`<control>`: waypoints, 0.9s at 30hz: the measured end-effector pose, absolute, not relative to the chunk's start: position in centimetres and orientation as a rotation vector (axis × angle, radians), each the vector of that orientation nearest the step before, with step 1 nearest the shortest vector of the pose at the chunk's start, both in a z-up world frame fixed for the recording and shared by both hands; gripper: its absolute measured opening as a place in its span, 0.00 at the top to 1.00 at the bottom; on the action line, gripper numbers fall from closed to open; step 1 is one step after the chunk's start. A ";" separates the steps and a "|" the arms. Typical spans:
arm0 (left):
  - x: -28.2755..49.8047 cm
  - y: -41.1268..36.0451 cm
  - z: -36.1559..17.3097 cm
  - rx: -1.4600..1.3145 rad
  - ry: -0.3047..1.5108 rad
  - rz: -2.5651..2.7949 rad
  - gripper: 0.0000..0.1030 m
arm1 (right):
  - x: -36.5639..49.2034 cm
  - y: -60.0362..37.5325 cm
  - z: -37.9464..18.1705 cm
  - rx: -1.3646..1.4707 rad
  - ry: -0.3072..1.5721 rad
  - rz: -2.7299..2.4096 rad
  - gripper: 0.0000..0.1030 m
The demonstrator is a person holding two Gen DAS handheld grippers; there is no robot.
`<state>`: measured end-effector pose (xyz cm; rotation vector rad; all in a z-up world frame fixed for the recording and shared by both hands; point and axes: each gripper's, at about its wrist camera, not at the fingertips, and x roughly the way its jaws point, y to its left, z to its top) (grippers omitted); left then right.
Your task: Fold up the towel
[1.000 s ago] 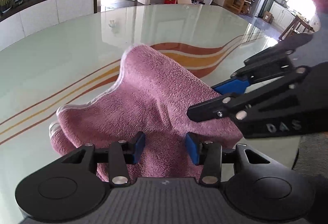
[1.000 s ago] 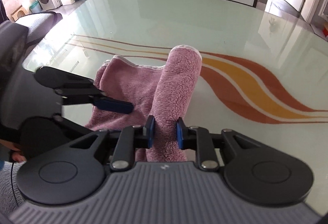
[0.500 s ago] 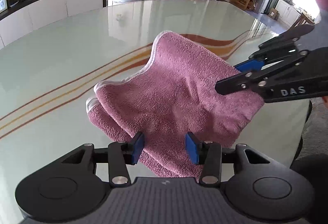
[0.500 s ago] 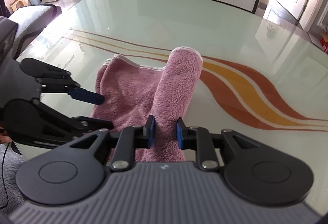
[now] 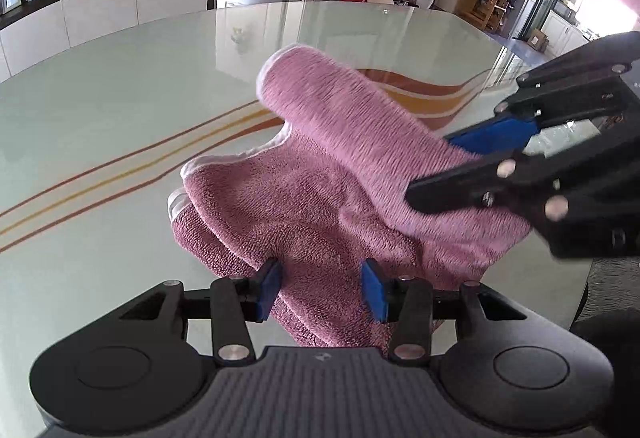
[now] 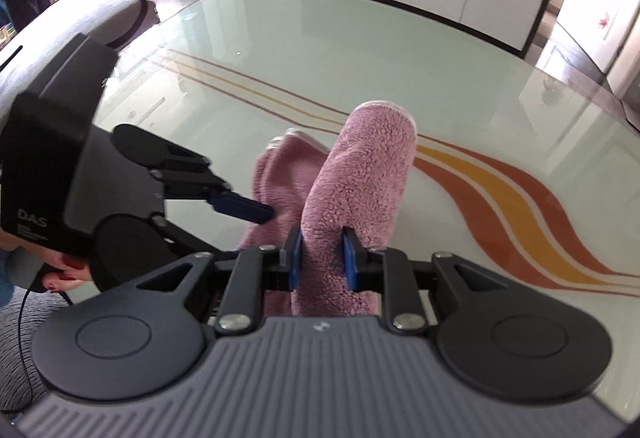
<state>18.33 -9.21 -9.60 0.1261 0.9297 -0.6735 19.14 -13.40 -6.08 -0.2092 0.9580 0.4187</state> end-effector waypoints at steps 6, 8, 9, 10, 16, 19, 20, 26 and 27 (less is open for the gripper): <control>18.0 -9.2 -9.9 0.123 0.915 -0.675 0.54 | 19.1 -11.8 -6.1 -0.217 0.966 0.452 0.80; 17.9 -9.2 -10.0 0.125 0.910 -0.677 0.54 | 19.2 -11.2 -6.3 -0.225 0.972 0.458 0.80; 17.6 -9.2 -10.1 0.139 0.899 -0.679 0.54 | 19.4 -10.8 -6.5 -0.227 0.979 0.459 0.80; 17.5 -9.1 -10.2 0.143 0.893 -0.678 0.54 | 19.6 -10.6 -6.7 -0.227 0.987 0.459 0.80; 16.8 -8.5 -9.9 0.159 0.891 -0.698 0.54 | 20.5 -10.7 -7.4 -0.200 1.028 0.471 0.80; 16.7 -7.5 -9.4 0.150 0.904 -0.724 0.54 | 20.6 -10.9 -7.8 -0.198 1.045 0.479 0.79; 16.6 -7.0 -9.2 0.153 0.904 -0.732 0.54 | 20.6 -11.0 -7.9 -0.199 1.047 0.481 0.79; 16.9 -3.9 -7.2 0.176 0.886 -0.725 0.54 | 20.7 -11.0 -8.6 -0.193 1.054 0.515 0.77; 17.1 -3.4 -6.7 0.166 0.877 -0.715 0.54 | 20.6 -11.0 -8.7 -0.190 1.053 0.516 0.77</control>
